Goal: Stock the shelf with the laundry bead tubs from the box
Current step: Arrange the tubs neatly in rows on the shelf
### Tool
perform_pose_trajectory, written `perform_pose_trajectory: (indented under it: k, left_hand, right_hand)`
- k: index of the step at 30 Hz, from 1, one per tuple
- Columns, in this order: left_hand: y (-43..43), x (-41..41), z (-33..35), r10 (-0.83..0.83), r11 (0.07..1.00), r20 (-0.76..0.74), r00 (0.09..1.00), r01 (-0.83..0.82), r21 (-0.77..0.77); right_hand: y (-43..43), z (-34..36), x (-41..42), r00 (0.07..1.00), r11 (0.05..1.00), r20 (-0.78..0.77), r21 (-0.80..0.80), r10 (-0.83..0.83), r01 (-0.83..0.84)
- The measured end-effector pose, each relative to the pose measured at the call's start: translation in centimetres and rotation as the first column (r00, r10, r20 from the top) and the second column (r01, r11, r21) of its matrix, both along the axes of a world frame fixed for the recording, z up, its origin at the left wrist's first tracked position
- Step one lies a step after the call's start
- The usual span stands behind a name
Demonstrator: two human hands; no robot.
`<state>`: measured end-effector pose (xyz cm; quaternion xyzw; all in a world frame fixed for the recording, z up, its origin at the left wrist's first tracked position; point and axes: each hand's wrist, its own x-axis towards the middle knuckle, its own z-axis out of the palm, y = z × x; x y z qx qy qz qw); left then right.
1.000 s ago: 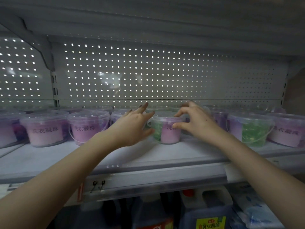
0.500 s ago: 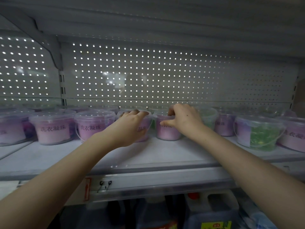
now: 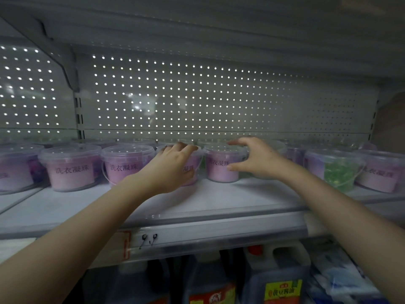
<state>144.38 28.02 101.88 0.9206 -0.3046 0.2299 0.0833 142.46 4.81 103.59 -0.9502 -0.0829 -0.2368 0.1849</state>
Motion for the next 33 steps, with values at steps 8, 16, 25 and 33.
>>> perform_pose_trajectory:
  k: [8,16,25,33]
  left_hand:
    - [-0.8,-0.9,0.2,-0.187,0.982,0.031,0.982,0.187,-0.009]
    - [-1.3,-1.6,0.1,-0.237,0.971,-0.034,0.971,0.236,-0.04]
    - [-2.9,-1.6,0.8,-0.194,0.979,-0.049,0.98,0.19,-0.071]
    - [-6.7,-0.8,0.6,-0.118,0.993,-0.079,0.99,0.12,0.016]
  right_hand:
    - [-6.5,-0.5,-1.4,0.952,0.965,0.161,0.024,-0.26,0.26]
    - [-7.5,-1.9,-0.9,0.942,0.936,0.082,-0.109,-0.326,0.334]
    - [-5.9,-0.5,0.3,0.886,0.751,0.282,-0.471,-0.368,0.462]
    - [-11.0,-0.7,-1.1,0.978,0.945,0.158,-0.276,-0.137,0.177]
